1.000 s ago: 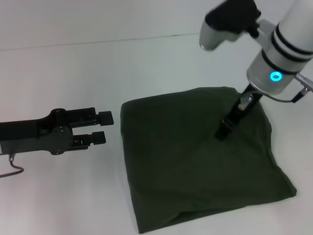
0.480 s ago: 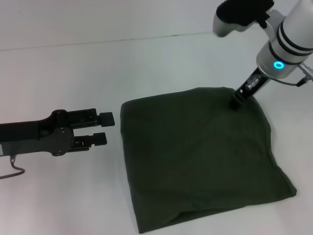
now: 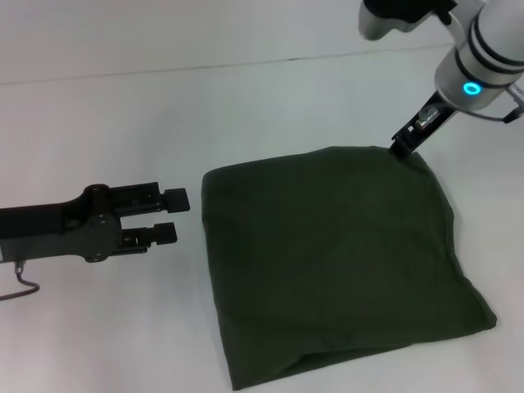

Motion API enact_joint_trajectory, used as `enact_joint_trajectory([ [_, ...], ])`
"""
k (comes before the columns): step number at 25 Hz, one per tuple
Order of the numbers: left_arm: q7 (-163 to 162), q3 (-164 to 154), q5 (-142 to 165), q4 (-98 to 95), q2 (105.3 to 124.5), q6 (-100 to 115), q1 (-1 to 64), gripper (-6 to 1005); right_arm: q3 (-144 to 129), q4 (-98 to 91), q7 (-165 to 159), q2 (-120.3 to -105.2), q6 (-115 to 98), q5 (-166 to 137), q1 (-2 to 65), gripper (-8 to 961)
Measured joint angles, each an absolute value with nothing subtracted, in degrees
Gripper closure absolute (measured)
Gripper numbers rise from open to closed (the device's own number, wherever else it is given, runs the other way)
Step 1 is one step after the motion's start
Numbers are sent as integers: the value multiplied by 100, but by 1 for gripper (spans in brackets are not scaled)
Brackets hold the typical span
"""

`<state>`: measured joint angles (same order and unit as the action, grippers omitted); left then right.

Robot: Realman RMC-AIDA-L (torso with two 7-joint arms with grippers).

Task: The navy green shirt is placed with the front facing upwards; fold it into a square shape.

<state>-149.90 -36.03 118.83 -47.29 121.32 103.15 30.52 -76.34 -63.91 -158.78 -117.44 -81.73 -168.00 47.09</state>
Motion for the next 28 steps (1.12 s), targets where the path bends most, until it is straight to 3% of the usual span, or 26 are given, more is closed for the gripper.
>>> enact_joint_trajectory([
  [6,-14983,-3573,11883,-4729,12138,10312,3033,266,-7640,-6222,-15958,-11667,-8035,-16803,4684,550],
  [19,-14981,-3556,11883,-4729,12143,10343,3017,263,-7666,-5786,-15812,-11710,-7772,-16806,4724,550],
  [28,-14986,-3558,11882,-4729,12155,10345,3019,264,-7655,-5794,-16032,-11580,-7721,-16803,4722,550],
])
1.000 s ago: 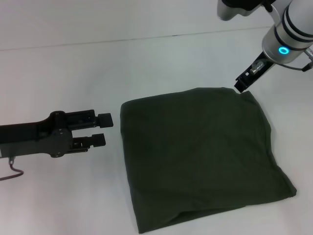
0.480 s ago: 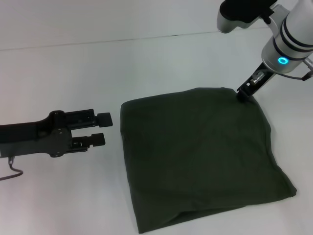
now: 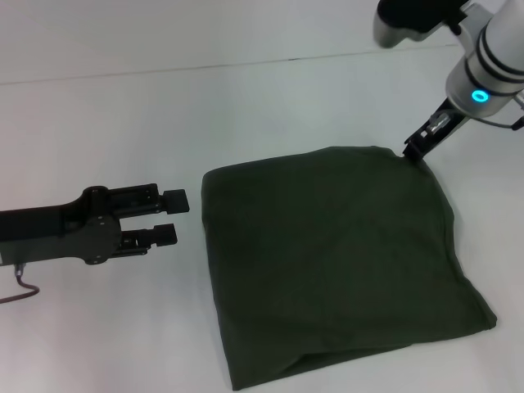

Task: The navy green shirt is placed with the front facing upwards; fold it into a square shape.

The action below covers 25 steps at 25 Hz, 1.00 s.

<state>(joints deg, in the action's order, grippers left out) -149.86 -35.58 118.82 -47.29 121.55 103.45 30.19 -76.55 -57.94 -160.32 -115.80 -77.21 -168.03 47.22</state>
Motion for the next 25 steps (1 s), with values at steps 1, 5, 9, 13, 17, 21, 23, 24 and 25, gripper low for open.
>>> enact_joint_trajectory([
  [1,-14987,-3558,11883,-4729,12155,10345,3019,263,-7606,-5801,-16092,-11559,-7722,-16805,4724,550],
  [5,-14989,-3559,11881,-4729,12155,10365,3019,263,-7152,-5744,-16197,-11519,-7809,-16797,4764,551],
  [9,-14988,-3555,11877,-4729,12152,10360,3035,263,-6715,-5577,-16159,-11561,-7962,-16768,4785,551],
  [13,-14987,-3568,11873,-4729,12146,10343,3095,264,-6603,-5344,-16081,-11631,-8006,-16736,4854,550],
  [17,-14983,-3572,11873,-4729,12146,10343,3102,264,-6551,-5226,-16079,-11660,-7975,-16731,4882,554],
  [21,-14978,-3558,11873,-4729,12146,10339,3101,264,-6523,-5216,-16092,-11671,-7958,-16758,4882,570],
  [23,-14978,-3554,11873,-4729,12146,10335,3097,264,-6523,-5215,-16112,-11671,-7946,-16778,4881,578],
  [24,-14977,-3553,11873,-4729,12146,10331,3096,264,-6524,-5215,-16117,-11671,-7940,-16783,4880,582],
  [25,-14977,-3553,11873,-4728,12146,10332,3096,264,-6528,-5215,-16117,-11671,-7931,-16784,4880,585],
])
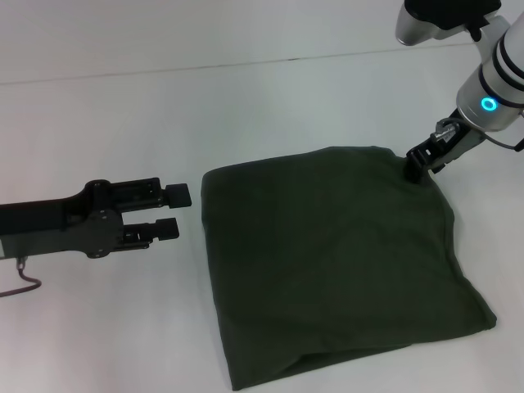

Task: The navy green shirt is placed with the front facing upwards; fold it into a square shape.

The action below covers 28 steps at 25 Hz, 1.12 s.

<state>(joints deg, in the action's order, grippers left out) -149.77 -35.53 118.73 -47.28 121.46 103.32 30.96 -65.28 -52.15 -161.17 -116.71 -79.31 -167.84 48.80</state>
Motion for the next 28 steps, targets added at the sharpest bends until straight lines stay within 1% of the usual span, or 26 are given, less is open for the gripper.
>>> enact_joint_trajectory([
  [8,-14976,-3550,11874,-4729,12146,10341,3072,264,-6550,-5163,-16059,-11680,-7819,-16772,4878,617],
  [10,-14976,-3550,11874,-4729,12146,10342,3069,265,-6570,-5151,-16139,-11663,-7769,-16784,4868,832],
  [13,-14976,-3550,11874,-4729,12141,10355,3068,265,-6590,-5310,-16387,-11587,-7699,-16788,4791,861],
  [15,-14976,-3550,11874,-4729,12142,10357,3067,265,-6601,-5501,-16488,-11565,-7693,-16790,4723,880],
  [17,-14976,-3550,11874,-4728,12146,10357,3063,265,-6604,-5683,-16505,-11569,-7707,-16792,4677,899],
  [21,-14976,-3551,11874,-4729,12148,10357,3058,265,-6579,-5859,-16461,-11624,-7763,-16790,4672,938],
  [28,-14976,-3496,11874,-4729,12146,10368,3045,265,-6746,-5589,-16382,-11653,-7815,-16793,4823,932],
])
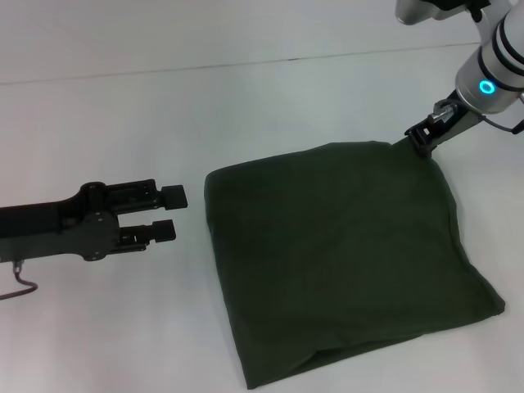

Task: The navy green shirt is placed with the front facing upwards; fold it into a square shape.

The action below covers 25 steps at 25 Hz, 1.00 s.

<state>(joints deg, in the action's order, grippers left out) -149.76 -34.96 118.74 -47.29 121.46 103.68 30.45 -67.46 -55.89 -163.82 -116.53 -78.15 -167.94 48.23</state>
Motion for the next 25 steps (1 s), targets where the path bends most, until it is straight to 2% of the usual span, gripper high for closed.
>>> enact_joint_trajectory([
  [9,-14976,-3489,11874,-4729,12150,10372,3030,265,-6748,-5646,-16437,-11601,-7825,-16796,4800,918],
  [15,-14976,-3489,11874,-4729,12153,10401,3039,265,-6681,-5798,-16437,-11586,-7839,-16794,4774,757],
  [23,-14870,-3638,12239,-4768,12086,10610,3158,265,-6230,-6624,-16060,-11721,-8372,-16288,4785,519],
  [25,-14727,-3773,12432,-4754,12086,10471,3207,265,-6219,-6687,-16014,-11726,-8443,-16099,4797,521],
])
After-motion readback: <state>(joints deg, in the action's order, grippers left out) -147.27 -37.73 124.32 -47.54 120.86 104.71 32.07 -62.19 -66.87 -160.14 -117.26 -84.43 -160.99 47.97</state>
